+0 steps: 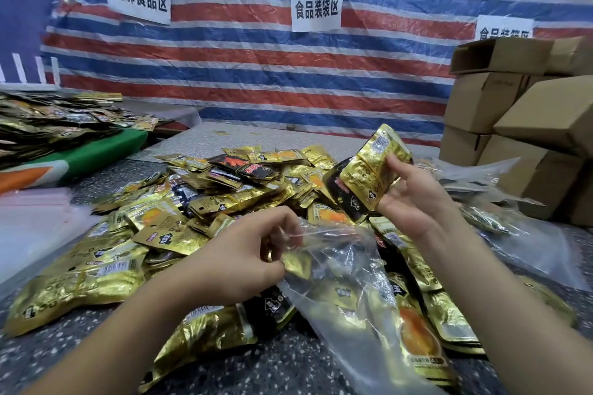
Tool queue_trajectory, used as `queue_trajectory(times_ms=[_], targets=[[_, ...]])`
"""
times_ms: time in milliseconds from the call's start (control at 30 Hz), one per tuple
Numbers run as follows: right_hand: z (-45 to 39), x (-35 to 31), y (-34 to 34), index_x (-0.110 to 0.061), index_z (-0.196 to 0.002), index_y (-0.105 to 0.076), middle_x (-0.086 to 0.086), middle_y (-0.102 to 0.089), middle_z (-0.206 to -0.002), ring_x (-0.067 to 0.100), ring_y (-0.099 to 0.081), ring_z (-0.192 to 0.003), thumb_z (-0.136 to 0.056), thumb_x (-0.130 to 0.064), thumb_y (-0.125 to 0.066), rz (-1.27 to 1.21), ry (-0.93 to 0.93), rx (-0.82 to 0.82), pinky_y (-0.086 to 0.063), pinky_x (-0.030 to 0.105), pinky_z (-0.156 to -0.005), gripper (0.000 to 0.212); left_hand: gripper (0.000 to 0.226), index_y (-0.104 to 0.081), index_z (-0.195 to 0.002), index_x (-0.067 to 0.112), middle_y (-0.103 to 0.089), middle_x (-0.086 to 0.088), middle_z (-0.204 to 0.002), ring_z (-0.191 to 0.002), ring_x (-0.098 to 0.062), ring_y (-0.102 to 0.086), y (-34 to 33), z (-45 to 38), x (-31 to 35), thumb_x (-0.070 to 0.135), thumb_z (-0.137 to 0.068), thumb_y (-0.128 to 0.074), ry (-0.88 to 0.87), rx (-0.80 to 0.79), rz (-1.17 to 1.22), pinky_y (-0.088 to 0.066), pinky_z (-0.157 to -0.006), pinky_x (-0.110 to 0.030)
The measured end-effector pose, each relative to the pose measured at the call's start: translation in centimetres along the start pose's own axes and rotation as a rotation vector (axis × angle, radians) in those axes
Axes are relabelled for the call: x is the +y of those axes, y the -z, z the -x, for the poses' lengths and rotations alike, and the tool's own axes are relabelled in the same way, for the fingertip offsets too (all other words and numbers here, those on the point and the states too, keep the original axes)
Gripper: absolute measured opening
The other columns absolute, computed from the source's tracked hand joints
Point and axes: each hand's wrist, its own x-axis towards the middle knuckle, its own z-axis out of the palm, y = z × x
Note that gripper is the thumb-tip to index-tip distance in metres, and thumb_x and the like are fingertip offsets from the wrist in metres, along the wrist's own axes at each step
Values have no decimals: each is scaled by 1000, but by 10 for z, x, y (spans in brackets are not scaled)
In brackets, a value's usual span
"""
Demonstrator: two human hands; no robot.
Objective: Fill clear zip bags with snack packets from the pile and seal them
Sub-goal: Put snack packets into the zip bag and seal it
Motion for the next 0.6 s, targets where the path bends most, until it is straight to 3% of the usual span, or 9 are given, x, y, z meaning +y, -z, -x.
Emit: queue_trajectory(times_ms=[100,200,267,367,467,600], targets=[[9,4,5,-7,-108,-61,15,-76,-92,31,-75,-89,-102,-22,-50,51,61,-28,-61,51,-65,20,31,-59,-95,33,-57,16,-76,-67,-4,-52,0,0,1,13,-72,-59,-2,-26,17,-48,-59,-28],[14,10,9,-11,-117,-59,11,-75,-93,29,-74,-91,-103,-22,-48,88,122,-38,-61,46,-64,20,29,-59,-92,32,-58,16,-75,-67,-1,-51,-1,1,3,13,-71,-58,-22,-54,23,-44,-60,-19],[18,16,10,-13,-123,-56,13,-74,-98,31,-73,-96,-103,-21,-46,123,124,-56,-60,49,-66,24,27,-59,-89,34,-58,17,-75,-68,-1,-52,-2,3,5,15,-70,-59,-31,-72,29,-41,-62,-16],[25,21,13,-11,-133,-48,22,-69,-116,38,-70,-104,-103,-22,-44,187,123,-107,-58,58,-72,32,21,-61,-87,33,-57,12,-80,-79,-12,-57,-4,4,6,23,-68,-61,-38,-113,30,-45,-70,-26],[30,20,17,-11,-133,-45,21,-70,-114,38,-71,-102,-99,-27,-48,201,138,-135,-58,57,-72,38,29,-63,-86,33,-56,7,-83,-81,-12,-56,-5,5,8,9,-71,-60,-31,-167,33,-46,-74,-33],[36,22,24,-11,-131,-48,18,-72,-112,34,-71,-101,-89,-31,-54,304,148,-186,-59,52,-70,47,19,-63,-86,31,-60,14,-82,-78,-1,-56,-7,6,13,18,-72,-64,-31,-185,85,-44,-68,-17]])
